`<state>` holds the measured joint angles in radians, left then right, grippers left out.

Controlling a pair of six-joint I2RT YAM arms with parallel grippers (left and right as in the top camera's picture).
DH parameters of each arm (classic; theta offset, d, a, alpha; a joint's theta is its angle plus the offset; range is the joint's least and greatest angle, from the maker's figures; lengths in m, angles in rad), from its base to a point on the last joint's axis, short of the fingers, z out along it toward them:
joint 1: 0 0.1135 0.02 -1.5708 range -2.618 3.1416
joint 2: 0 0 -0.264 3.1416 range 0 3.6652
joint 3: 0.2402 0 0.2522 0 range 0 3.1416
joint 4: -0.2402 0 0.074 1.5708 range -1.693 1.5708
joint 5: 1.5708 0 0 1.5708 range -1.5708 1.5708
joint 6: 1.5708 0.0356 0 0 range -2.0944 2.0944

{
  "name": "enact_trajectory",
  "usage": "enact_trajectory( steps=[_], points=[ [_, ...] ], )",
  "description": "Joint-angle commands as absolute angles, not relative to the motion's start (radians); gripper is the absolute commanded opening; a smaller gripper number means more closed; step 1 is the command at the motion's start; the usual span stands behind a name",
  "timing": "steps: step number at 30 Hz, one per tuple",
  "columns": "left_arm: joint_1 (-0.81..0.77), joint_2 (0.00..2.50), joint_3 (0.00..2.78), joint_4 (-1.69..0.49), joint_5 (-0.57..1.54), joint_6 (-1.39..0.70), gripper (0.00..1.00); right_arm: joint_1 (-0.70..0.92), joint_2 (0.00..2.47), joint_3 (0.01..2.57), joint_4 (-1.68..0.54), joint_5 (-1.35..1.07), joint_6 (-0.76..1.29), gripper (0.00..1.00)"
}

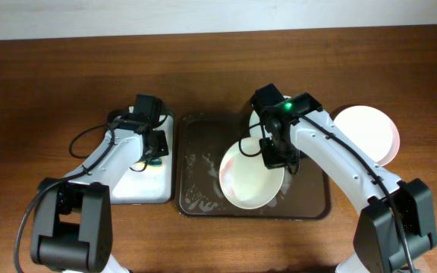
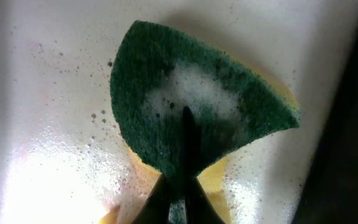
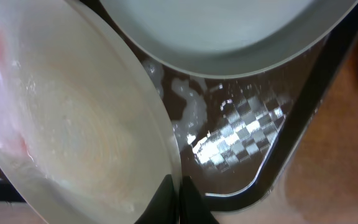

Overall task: Clean dirty plates on tray and stack at the side
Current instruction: 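Lift the cleaned plate with the right gripper and tilt it upward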

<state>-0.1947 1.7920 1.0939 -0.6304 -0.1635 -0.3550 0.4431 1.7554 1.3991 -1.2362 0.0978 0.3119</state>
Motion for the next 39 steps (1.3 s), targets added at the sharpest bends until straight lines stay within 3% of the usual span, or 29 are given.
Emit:
enact_trajectory(
  steps=[1, 6, 17, 28, 39],
  points=[
    [-0.191, 1.814, 1.086, -0.626, -0.153, -0.340, 0.05, 0.438, 1.740, 1.438, -1.171, 0.141, 0.322, 0.04],
    [-0.191, 1.814, 1.086, -0.626, -0.153, -0.340, 0.05, 0.431, 1.740, 1.499, -1.107, 0.134, 0.322, 0.04],
    [-0.191, 1.814, 1.086, -0.626, -0.153, -0.340, 0.04, 0.432, 1.740, 1.496, -1.337, 0.096, 0.322, 0.04],
    [-0.191, 1.814, 1.086, -0.625, -0.153, -0.340, 0.05, 0.435, 1.740, 1.498, -1.136, 0.276, 0.322, 0.04],
    [-0.191, 1.814, 1.086, -0.626, -0.153, -0.343, 0.05, 0.682, 1.712, 1.498, -1.142, 0.818, 0.405, 0.04]
  ],
)
